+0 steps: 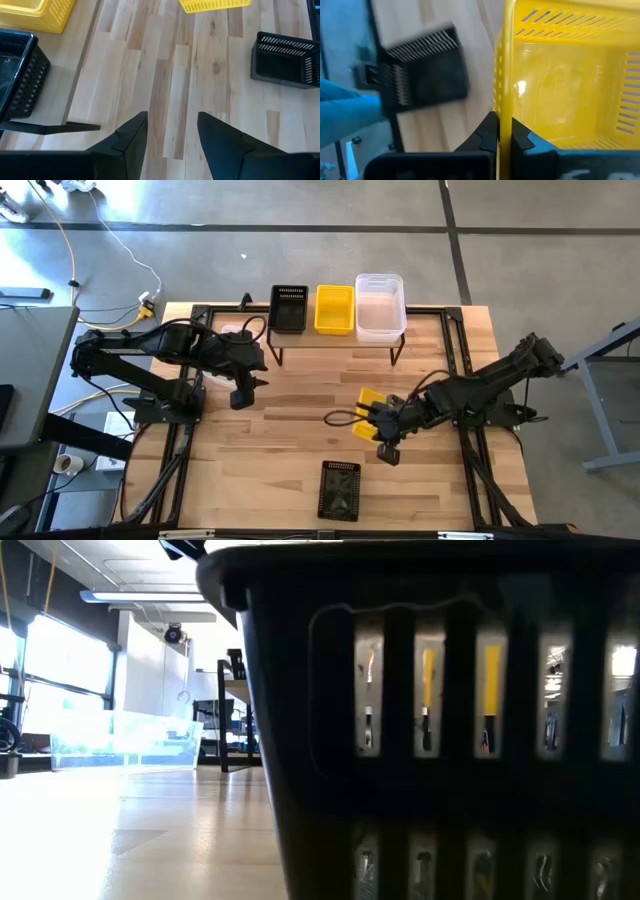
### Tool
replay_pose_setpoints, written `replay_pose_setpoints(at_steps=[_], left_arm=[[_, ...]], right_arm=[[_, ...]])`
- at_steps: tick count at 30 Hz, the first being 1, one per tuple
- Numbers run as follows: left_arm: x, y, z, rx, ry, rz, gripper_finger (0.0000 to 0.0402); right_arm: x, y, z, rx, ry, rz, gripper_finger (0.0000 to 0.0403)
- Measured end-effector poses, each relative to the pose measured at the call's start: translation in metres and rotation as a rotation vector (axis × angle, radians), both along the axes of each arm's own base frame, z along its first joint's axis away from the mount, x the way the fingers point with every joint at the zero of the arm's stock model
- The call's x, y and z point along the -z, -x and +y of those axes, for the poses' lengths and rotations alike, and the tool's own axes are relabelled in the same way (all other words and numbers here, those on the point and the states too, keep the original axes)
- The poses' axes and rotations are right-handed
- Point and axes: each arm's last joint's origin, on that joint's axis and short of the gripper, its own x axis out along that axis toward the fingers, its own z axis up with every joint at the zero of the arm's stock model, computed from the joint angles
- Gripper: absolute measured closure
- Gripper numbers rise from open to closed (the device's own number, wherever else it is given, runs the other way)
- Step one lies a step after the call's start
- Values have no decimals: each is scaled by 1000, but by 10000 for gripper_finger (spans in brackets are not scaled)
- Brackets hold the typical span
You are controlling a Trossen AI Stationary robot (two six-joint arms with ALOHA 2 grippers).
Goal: Stack baskets on shelf by color
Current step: Stack the yellow basket on top of the yellow baskets on the shelf
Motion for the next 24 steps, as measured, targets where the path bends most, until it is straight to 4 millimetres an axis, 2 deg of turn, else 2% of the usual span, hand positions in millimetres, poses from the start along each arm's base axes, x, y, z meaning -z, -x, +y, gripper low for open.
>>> replay_pose_setpoints(at_steps=[6, 12, 24], left_arm=[[0, 0, 2, -53, -41, 0, 238], [-1, 1, 6, -162, -105, -6, 238], [-2, 2, 8, -232, -187, -6, 238]], right_arm=[[-43, -16, -17, -70, 46, -162, 403], [-86, -28, -47, -129, 181, -326, 403], [-163, -28, -119, -126, 688, -549, 403]])
